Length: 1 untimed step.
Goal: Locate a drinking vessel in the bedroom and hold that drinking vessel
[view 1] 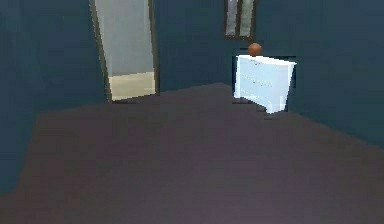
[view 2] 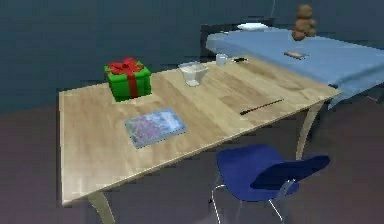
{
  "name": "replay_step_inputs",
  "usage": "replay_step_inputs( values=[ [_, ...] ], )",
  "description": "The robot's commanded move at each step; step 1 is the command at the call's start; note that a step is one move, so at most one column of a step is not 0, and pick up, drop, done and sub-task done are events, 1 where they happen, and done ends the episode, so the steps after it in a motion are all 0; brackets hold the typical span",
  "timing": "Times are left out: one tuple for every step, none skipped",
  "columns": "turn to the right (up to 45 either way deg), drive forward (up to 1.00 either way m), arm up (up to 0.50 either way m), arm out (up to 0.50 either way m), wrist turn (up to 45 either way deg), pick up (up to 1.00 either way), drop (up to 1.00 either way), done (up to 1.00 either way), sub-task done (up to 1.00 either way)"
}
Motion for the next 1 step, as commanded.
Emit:
replay_step_inputs(
  values=[
    [0.0, 0.8, 0.0, 0.0, 0.0, 0.0, 0.0, 0.0, 0.0]
  ],
)
